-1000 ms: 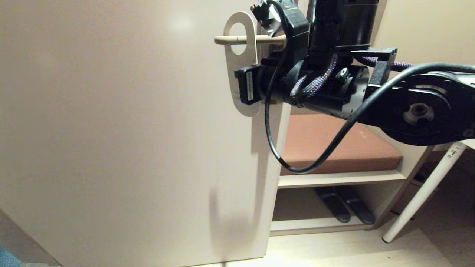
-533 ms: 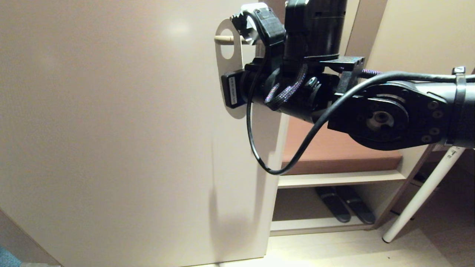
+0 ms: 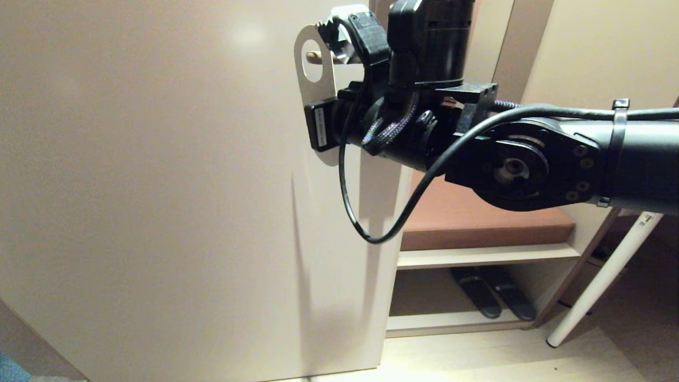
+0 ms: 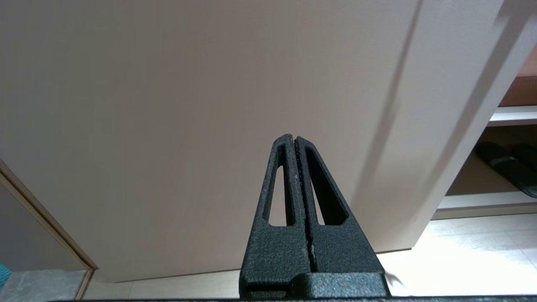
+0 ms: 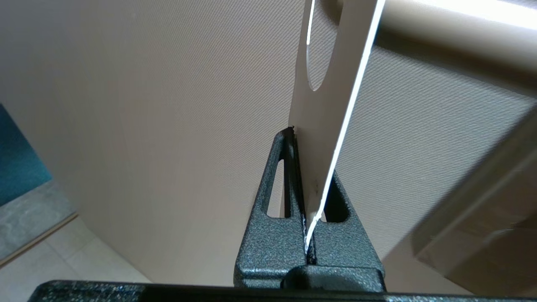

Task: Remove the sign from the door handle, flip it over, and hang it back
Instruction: Take down the sign, then hand it to the other hand

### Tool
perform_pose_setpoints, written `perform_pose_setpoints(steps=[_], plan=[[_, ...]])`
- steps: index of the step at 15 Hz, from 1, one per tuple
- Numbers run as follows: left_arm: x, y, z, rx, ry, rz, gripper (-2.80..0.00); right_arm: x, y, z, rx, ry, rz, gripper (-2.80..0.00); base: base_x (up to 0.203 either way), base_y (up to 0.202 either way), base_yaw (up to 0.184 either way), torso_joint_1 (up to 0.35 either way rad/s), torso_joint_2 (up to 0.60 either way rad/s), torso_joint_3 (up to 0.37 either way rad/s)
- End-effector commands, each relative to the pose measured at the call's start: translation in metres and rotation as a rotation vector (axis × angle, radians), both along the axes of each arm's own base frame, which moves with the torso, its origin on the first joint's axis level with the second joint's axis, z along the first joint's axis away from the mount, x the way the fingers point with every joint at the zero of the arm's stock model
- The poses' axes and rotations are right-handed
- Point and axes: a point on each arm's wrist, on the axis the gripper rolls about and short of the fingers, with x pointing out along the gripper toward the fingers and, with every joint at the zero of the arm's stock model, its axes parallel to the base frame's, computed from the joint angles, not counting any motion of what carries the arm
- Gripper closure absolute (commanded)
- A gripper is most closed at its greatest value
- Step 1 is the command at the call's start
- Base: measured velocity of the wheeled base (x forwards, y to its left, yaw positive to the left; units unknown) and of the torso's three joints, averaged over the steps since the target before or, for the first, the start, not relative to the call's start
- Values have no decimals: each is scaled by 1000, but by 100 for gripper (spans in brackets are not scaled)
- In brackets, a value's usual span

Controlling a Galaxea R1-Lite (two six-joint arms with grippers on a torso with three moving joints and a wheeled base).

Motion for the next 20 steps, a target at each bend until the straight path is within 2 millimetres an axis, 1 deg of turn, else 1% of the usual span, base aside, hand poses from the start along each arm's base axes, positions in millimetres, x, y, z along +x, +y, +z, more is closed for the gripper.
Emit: perform_pose_setpoints(steps=[1, 7, 11, 17, 20], plan=[[0, 0, 0, 0, 1, 0, 0, 1, 6, -5, -6, 7, 8, 0, 0, 0, 0, 0, 0, 0], [0, 0, 0, 0, 1, 0, 0, -5, 21, -13, -14, 16, 43, 0, 0, 0, 0, 0, 0, 0], [0, 0, 0, 0, 1, 0, 0, -11, 23, -11, -14, 14, 56, 0, 0, 0, 0, 0, 0, 0], [0, 0, 0, 0, 1, 1, 0, -28, 12, 13, 17, -23, 87, 0, 0, 0, 0, 0, 0, 0], [0, 0, 0, 0, 1, 0, 0, -40, 6, 24, 31, -38, 98, 0, 0, 0, 0, 0, 0, 0]])
